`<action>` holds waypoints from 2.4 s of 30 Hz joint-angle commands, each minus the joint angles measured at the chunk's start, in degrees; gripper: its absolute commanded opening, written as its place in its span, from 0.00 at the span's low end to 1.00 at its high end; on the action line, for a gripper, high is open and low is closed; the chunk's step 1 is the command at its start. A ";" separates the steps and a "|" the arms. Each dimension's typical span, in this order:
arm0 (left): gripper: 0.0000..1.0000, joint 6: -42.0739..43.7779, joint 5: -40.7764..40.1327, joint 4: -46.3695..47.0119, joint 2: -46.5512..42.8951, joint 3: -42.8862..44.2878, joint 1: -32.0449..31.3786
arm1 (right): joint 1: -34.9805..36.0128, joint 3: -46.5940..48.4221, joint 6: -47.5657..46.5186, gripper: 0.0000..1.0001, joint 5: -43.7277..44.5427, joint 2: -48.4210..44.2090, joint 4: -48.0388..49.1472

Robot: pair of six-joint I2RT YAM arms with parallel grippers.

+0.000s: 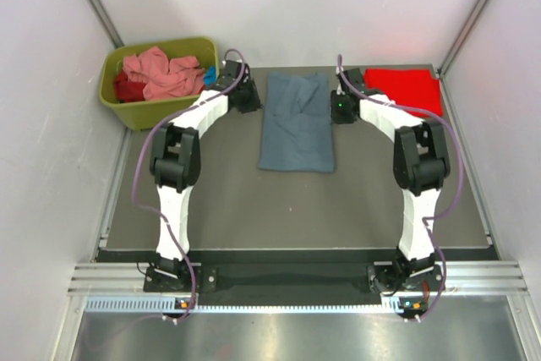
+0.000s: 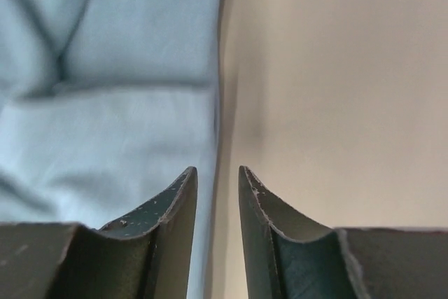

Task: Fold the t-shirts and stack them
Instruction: Fold the tshirt

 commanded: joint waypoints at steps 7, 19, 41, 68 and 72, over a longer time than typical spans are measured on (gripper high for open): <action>0.24 -2.42 10.84 7.11 -21.27 -20.38 -1.95 | 3.85 -15.45 4.53 0.25 -3.94 -19.66 -2.74; 0.17 -6.39 3.84 4.66 -20.13 -39.12 -6.52 | 6.05 -33.12 5.23 0.24 -3.33 -21.43 6.49; 0.41 -3.94 9.11 -0.43 -22.95 -39.30 -6.17 | 4.74 -41.83 6.47 0.39 -13.17 -28.12 12.37; 0.00 -3.50 12.53 2.81 -19.96 -41.50 -4.06 | 0.51 -45.52 5.41 0.34 -16.25 -24.33 15.81; 0.00 -3.41 12.70 2.72 -20.92 -41.85 -4.06 | 0.60 -46.49 6.02 0.31 -16.68 -24.59 16.51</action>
